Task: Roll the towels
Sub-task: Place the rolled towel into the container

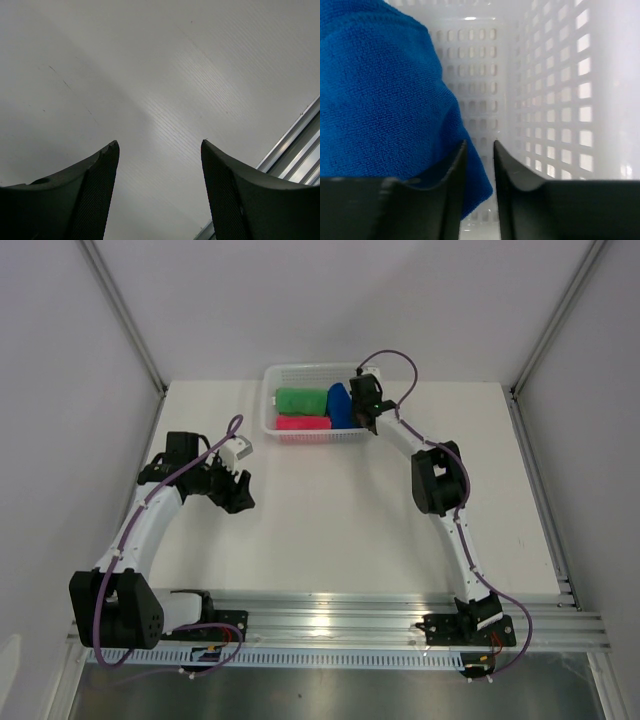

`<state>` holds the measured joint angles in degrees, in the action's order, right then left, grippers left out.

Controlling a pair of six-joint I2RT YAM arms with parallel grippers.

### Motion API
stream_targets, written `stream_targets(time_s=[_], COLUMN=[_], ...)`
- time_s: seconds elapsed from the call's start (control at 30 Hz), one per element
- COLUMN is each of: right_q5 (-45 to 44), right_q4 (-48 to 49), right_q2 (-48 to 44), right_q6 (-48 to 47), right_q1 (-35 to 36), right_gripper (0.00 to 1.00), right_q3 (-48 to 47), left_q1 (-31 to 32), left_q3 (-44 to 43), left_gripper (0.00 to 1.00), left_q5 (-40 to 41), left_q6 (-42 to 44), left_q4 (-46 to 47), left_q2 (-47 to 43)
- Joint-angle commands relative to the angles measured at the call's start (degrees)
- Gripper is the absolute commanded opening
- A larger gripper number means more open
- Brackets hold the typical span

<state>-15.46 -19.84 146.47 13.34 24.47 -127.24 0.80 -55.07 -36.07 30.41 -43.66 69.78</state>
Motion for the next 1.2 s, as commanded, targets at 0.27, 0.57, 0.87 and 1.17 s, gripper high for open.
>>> stream_targets(time_s=[0.27, 0.57, 0.87, 1.17], right_q5=[-17.14, -18.73, -10.3, -0.02], right_q4=[9.45, 12.54, 9.56, 11.49], right_q2=[-7.43, -11.29, -18.23, -29.4], right_q6=[-11.66, -16.95, -17.57, -15.45], right_q1=[0.93, 0.76, -1.96, -6.63], right_gripper=[0.49, 0.52, 0.99, 0.99], right_q3=[0.24, 1.2, 3.74, 15.78], left_q1=[-0.62, -0.62, -0.62, -0.62], left_q3=[0.05, 0.14, 1.02, 1.28], left_gripper=[0.7, 0.7, 0.7, 0.71], left_q5=[0.3, 1.09, 8.02, 12.52], left_q6=[-0.71, -1.32, -4.48, -7.74], left_q4=[1.47, 2.09, 5.16, 7.62], left_q2=[-0.78, -1.14, -1.66, -1.4])
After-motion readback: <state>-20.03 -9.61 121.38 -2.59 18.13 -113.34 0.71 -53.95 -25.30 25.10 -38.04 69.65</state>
